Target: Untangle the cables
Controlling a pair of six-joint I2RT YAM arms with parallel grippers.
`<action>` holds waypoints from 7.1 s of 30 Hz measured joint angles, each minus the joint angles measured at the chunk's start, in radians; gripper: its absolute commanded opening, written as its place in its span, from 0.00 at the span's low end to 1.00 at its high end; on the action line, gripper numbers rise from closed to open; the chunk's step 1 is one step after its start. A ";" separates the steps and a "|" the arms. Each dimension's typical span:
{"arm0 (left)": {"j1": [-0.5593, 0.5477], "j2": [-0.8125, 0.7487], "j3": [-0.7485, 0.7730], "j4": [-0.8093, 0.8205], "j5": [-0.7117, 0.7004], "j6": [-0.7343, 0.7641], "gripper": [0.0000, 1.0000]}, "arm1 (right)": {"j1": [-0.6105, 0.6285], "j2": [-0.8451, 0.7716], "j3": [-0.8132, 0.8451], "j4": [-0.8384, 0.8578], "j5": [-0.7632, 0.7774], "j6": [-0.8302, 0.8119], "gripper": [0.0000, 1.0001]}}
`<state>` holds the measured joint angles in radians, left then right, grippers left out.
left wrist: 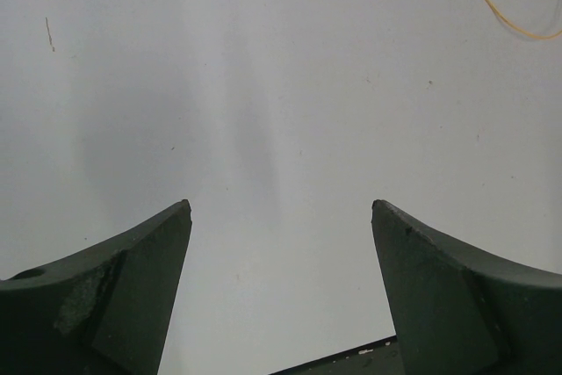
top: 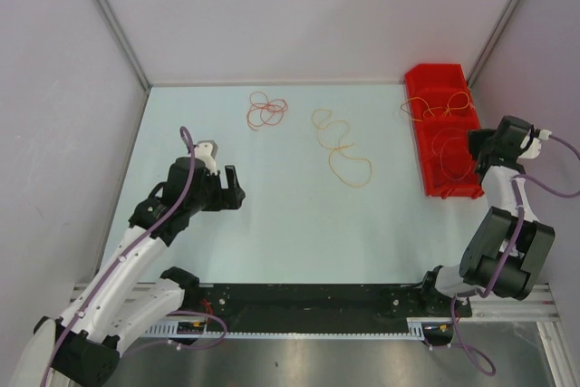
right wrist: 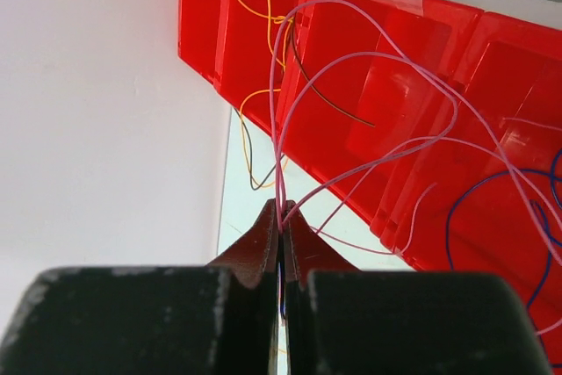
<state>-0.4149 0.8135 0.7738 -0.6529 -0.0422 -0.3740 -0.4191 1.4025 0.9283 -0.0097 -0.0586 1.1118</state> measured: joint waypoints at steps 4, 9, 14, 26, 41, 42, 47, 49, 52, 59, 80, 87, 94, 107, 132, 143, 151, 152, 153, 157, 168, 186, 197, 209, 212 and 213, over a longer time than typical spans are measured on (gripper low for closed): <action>0.000 0.003 0.000 0.000 0.000 0.000 0.89 | -0.013 0.000 0.000 -0.008 -0.011 -0.023 0.00; 0.000 0.005 0.000 0.000 0.000 0.000 0.89 | -0.051 -0.041 -0.022 -0.046 -0.011 -0.068 0.00; 0.000 0.005 0.000 0.000 0.000 0.000 0.89 | -0.085 -0.136 -0.078 -0.069 -0.010 -0.122 0.00; 0.000 0.005 0.000 0.000 0.000 0.000 0.89 | -0.079 -0.048 -0.111 -0.081 -0.011 -0.184 0.00; 0.000 0.005 0.000 0.000 -0.001 0.000 0.89 | -0.036 0.095 -0.110 -0.018 -0.056 -0.207 0.40; 0.000 0.005 0.000 0.000 -0.001 0.000 0.89 | -0.039 0.095 -0.109 -0.018 -0.060 -0.204 0.46; 0.000 0.004 0.000 0.000 -0.002 0.000 0.89 | -0.056 0.072 -0.080 -0.051 -0.084 -0.229 0.64; 0.000 0.004 0.000 0.000 -0.003 0.000 0.89 | -0.061 0.045 -0.068 -0.069 -0.092 -0.233 0.68; 0.000 0.003 0.000 0.000 -0.005 0.000 0.89 | -0.078 -0.009 -0.054 -0.096 -0.109 -0.232 0.73; 0.000 -0.005 0.000 0.000 -0.007 0.000 0.89 | -0.146 -0.116 -0.019 -0.214 -0.132 -0.240 0.79; 0.000 -0.008 0.000 0.000 -0.007 0.000 0.89 | -0.014 0.025 0.064 -0.256 -0.271 -0.307 0.78; 0.000 0.043 0.000 0.000 -0.004 0.000 0.86 | 0.120 -0.234 0.064 -0.373 -0.117 -0.423 0.82; -0.003 0.102 0.000 0.000 -0.009 -0.013 0.85 | 0.402 -0.288 0.055 -0.398 -0.029 -0.507 0.82; -0.209 0.584 0.262 0.164 -0.052 -0.124 0.83 | 0.574 -0.296 0.026 -0.480 0.012 -0.510 0.82; -0.266 1.633 1.343 0.228 -0.013 -0.044 0.68 | 0.512 -0.523 0.025 -0.742 0.034 -0.593 0.84; -0.273 1.708 1.364 0.300 0.082 -0.042 0.00 | 0.497 -0.523 0.025 -0.742 0.026 -0.620 0.84; -0.276 1.621 1.295 0.253 0.122 -0.054 0.00 | 0.475 -0.536 0.026 -0.741 0.016 -0.630 0.85; -0.277 1.582 1.287 0.219 0.134 -0.053 0.01 | 0.466 -0.542 0.025 -0.740 0.007 -0.633 0.85; -0.278 1.553 1.287 0.202 0.143 -0.052 0.00 | 0.458 -0.547 0.025 -0.739 -0.003 -0.634 0.85; -0.286 1.396 1.349 0.095 0.190 -0.038 0.00 | 0.409 -0.562 0.026 -0.706 -0.101 -0.634 0.84; -0.296 1.054 1.458 -0.082 0.363 0.027 0.00 | 0.370 -0.670 0.026 -0.510 -0.396 -0.581 0.83; -0.303 1.021 0.797 -0.008 0.447 -0.052 0.01 | 0.421 -0.610 0.029 -0.428 -0.477 -0.600 0.84; -0.315 1.020 0.730 0.088 0.220 -0.035 0.13 | 0.456 -0.614 0.018 -0.465 -0.418 -0.619 0.84; -0.306 1.016 0.625 0.025 -0.064 0.016 0.87 | 0.646 -0.504 0.005 -0.521 -0.268 -0.639 0.84; -0.300 0.989 0.625 -0.015 -0.102 0.019 0.87 | 0.702 -0.438 0.005 -0.541 -0.229 -0.642 0.84; -0.298 0.971 0.625 -0.028 -0.114 0.019 0.87 | 0.723 -0.409 0.006 -0.550 -0.211 -0.643 0.84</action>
<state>-0.7124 1.7847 1.3987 -0.6807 -0.1558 -0.3546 0.3042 0.9936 0.9340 -0.5598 -0.2691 0.4686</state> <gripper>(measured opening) 0.866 0.840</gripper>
